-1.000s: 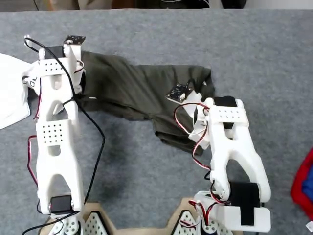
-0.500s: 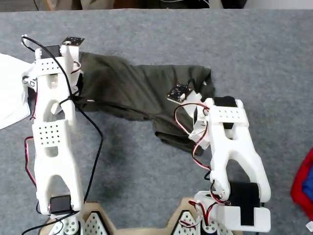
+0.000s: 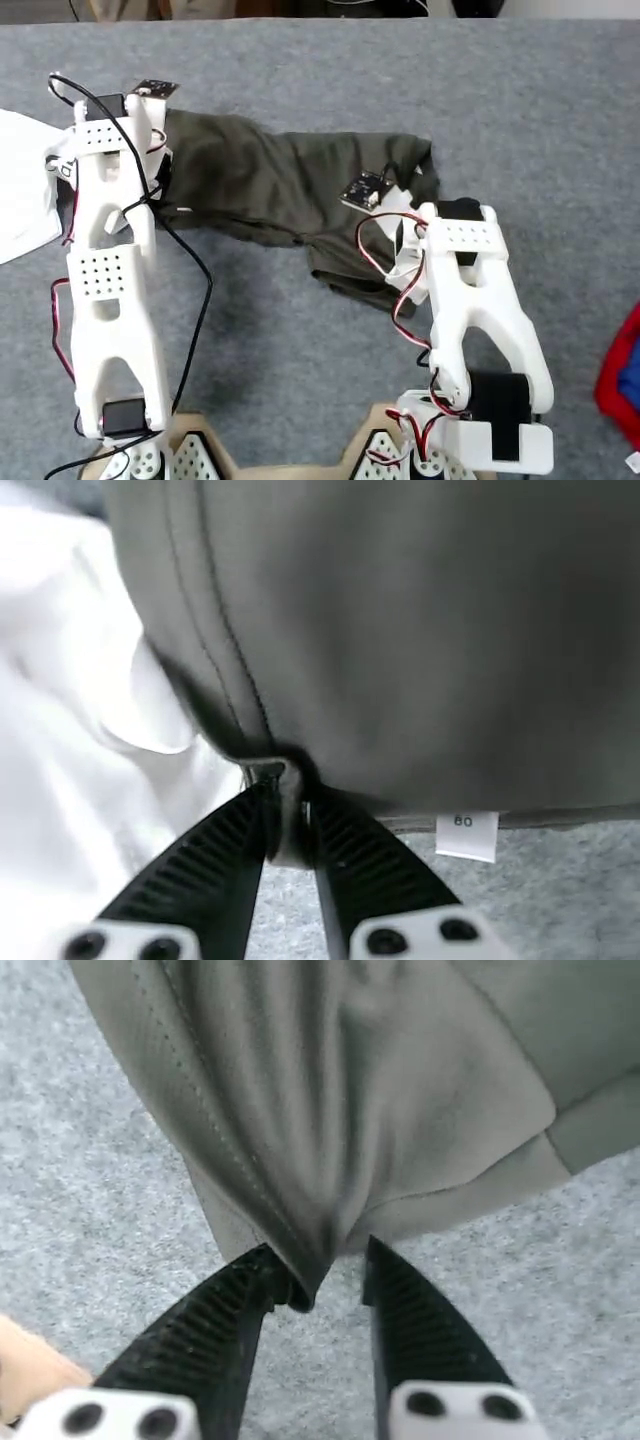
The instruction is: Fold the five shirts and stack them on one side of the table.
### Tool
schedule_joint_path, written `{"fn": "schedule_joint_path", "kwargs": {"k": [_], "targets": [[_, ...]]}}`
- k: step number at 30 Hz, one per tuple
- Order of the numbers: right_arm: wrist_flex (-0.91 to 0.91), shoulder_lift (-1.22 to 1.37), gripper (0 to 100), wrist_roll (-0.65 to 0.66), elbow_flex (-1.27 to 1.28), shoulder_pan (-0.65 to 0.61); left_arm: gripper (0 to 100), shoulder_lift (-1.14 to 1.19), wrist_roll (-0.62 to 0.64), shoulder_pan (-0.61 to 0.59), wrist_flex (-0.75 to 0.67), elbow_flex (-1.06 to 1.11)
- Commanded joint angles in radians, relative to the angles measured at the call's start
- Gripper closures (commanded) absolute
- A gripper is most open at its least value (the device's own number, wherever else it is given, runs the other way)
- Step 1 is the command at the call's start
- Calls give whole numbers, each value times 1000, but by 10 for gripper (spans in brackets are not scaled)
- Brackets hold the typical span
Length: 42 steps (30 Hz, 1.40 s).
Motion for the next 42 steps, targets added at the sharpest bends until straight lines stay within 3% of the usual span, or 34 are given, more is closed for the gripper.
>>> {"fn": "schedule_joint_path", "kwargs": {"k": [1,5,11,18,21,29,38,42], "targets": [[26,-108,832,3,-5,-2,913,-128,-18,-6,11,0],[54,-248,832,-71,-41,-1,824,-232,-17,-15,11,2],[61,-303,834,-183,-160,21,803,-341,-17,-8,8,-11],[60,-53,831,-549,-452,8,848,-311,216,26,-20,-69],[100,125,831,-652,-604,-1,875,-280,229,35,-20,-69],[207,553,831,-753,-1007,48,878,-262,229,44,-8,-60],[282,878,831,-767,-1369,79,878,-266,229,43,8,-58],[318,995,772,-773,-1504,76,878,-265,229,44,8,-58]]}}
